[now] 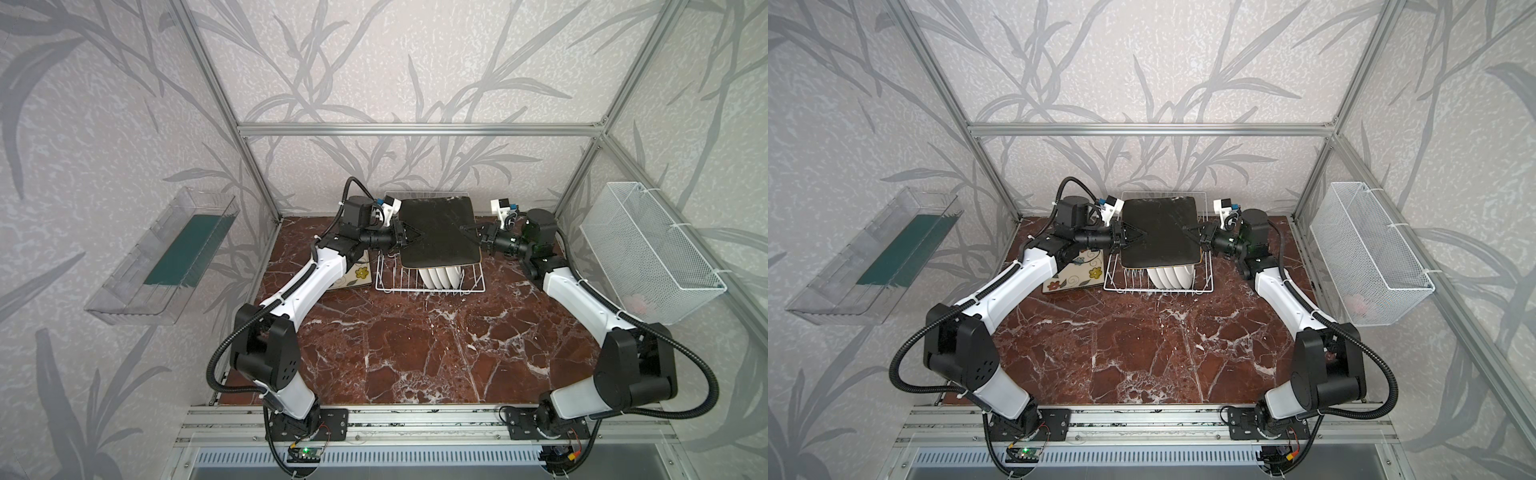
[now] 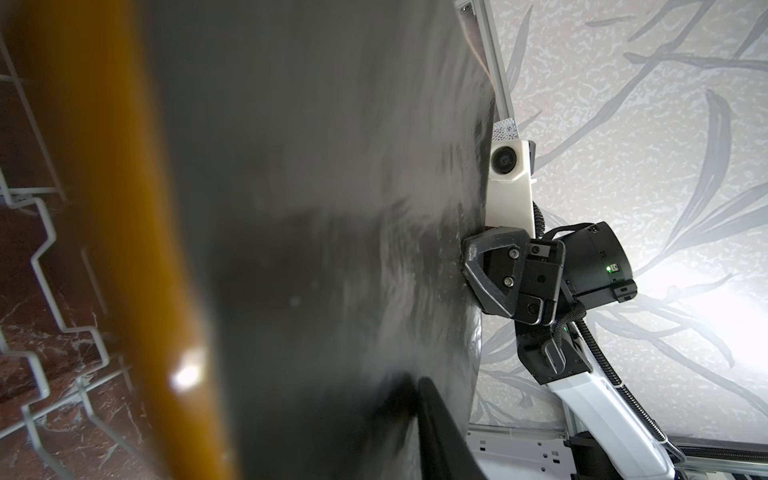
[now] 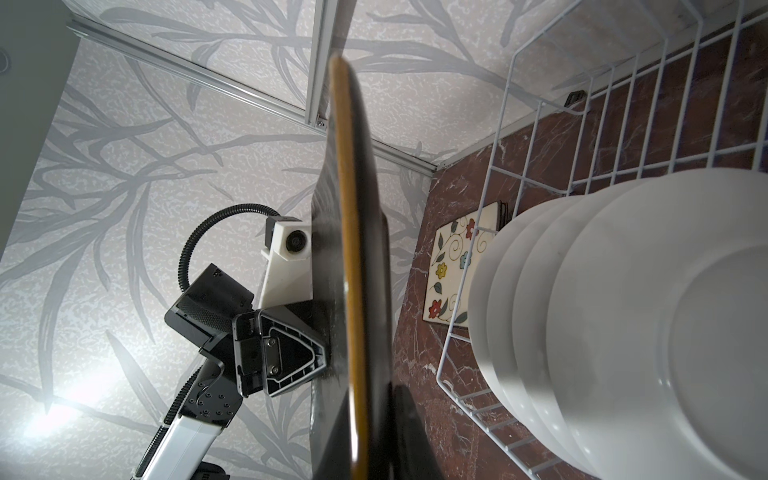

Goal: Unload the plates from the dish rack

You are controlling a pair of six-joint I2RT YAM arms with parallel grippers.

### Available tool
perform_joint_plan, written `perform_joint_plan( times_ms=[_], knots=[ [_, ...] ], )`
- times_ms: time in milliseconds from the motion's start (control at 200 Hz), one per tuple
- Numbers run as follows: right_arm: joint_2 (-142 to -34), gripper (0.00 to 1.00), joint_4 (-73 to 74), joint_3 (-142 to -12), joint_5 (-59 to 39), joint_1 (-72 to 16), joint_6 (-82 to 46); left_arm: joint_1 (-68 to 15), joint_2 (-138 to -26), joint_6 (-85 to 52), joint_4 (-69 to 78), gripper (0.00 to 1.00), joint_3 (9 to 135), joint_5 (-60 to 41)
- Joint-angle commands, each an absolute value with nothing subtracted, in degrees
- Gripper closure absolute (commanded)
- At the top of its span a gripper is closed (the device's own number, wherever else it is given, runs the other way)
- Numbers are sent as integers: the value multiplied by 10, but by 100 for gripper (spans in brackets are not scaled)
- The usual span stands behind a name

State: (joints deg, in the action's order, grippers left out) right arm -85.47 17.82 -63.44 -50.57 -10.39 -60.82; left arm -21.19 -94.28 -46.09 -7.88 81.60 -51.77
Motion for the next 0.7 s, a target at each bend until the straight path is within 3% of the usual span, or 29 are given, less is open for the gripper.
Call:
perform_joint_plan(
  times_ms=[0,175,350,445,695],
  knots=[
    [-839,100,260,-648,-533,-109,-608,-221,-941,-449,-71,79,826,-522],
    [-840,100,255,-645,-537,-109,-605,-221,-944,-462,-57,100,824,-520],
    [-838,100,244,-643,-534,-109,-597,-221,-947,-492,-25,100,818,-521],
    [-838,89,228,-645,-529,-109,-589,-221,-945,-509,-2,100,815,-521],
    [-842,79,224,-647,-527,-109,-595,-221,-943,-557,58,100,797,-513]
  ],
)
